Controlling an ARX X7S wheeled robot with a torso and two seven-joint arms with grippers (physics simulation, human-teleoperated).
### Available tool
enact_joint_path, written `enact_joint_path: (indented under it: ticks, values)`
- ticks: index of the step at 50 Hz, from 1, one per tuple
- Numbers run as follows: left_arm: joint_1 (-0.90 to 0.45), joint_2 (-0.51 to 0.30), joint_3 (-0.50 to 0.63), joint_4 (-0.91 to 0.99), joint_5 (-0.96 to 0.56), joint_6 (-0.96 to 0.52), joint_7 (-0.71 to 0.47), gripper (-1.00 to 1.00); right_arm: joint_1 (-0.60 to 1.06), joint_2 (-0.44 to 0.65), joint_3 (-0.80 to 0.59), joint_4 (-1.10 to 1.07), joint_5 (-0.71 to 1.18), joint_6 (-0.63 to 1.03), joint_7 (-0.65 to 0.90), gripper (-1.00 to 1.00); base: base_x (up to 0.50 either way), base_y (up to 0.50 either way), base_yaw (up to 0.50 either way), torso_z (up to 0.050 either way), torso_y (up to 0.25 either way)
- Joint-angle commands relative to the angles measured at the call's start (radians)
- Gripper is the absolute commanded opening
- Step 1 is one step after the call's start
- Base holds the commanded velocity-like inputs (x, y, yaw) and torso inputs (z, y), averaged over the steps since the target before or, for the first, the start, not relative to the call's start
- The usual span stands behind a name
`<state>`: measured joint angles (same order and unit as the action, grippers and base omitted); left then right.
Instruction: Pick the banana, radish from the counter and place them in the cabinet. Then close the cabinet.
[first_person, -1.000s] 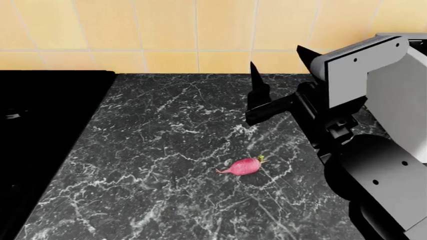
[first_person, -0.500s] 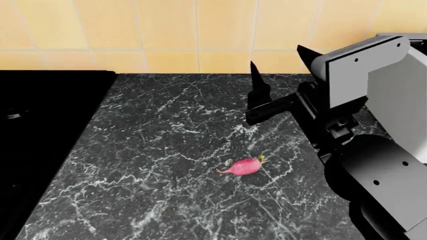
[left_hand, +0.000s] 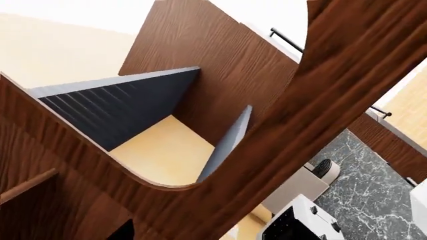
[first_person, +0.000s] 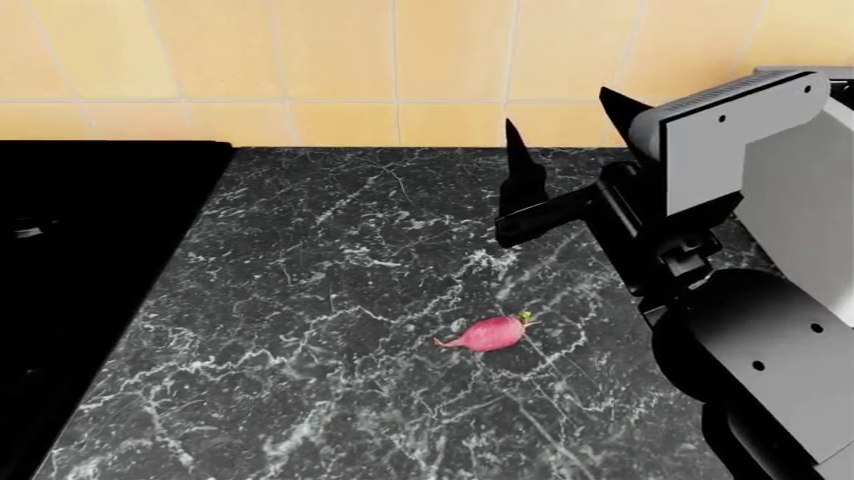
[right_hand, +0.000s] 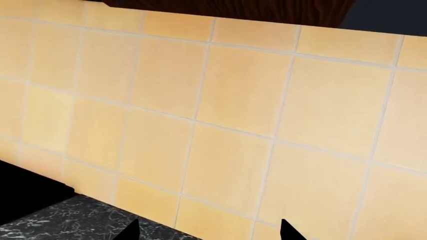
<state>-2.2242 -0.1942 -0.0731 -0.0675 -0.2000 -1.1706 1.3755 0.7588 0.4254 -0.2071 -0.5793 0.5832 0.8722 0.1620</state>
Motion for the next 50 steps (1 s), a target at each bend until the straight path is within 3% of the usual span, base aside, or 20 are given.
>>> enact_joint_path:
  ticks: [1, 14, 20, 24, 31, 39, 46, 50]
  values:
    - [0.115, -0.022, -0.032, 0.19, -0.06, -0.187, -0.017, 1.0, -0.065, 0.012, -0.013, -0.004, 0.006, 0.002, 0.004, 1.0, 0.0, 0.0, 0.0, 0.0, 0.0]
    - [0.308, -0.098, 0.021, 0.388, -0.131, -0.396, -0.021, 1.0, -0.073, 0.022, -0.004, -0.007, 0.01, -0.003, 0.008, 1.0, 0.0, 0.0, 0.0, 0.0, -0.006]
    - [0.371, -0.228, 0.102, 0.388, -0.442, -0.399, -0.182, 1.0, -0.073, 0.025, -0.002, -0.007, 0.012, -0.004, 0.009, 1.0, 0.0, 0.0, 0.0, 0.0, -0.007]
    - [0.396, -0.275, 0.141, 0.382, -0.531, -0.392, -0.227, 1.0, -0.076, 0.025, -0.005, -0.004, 0.01, -0.01, 0.009, 1.0, 0.0, 0.0, 0.0, 0.0, -0.008]
    - [0.461, -0.369, 0.255, 0.412, -0.601, -0.329, -0.116, 1.0, -0.074, 0.025, -0.006, -0.006, 0.013, -0.008, 0.011, 1.0, 0.0, 0.0, 0.0, 0.0, -0.006]
    - [0.492, -0.489, 0.499, 0.411, -0.54, -0.194, 0.02, 1.0, -0.078, 0.029, -0.002, -0.005, 0.015, -0.012, 0.012, 1.0, 0.0, 0.0, 0.0, 0.0, -0.005]
    - [0.486, -0.538, 0.654, 0.409, -0.494, -0.153, 0.072, 1.0, -0.079, 0.034, 0.004, -0.008, 0.021, -0.011, 0.014, 1.0, 0.0, 0.0, 0.0, 0.0, -0.008]
    - [0.488, -0.542, 0.69, 0.401, -0.486, -0.142, 0.074, 1.0, -0.071, 0.037, 0.008, -0.014, 0.029, 0.0, 0.019, 1.0, 0.0, 0.0, 0.0, 0.0, -0.006]
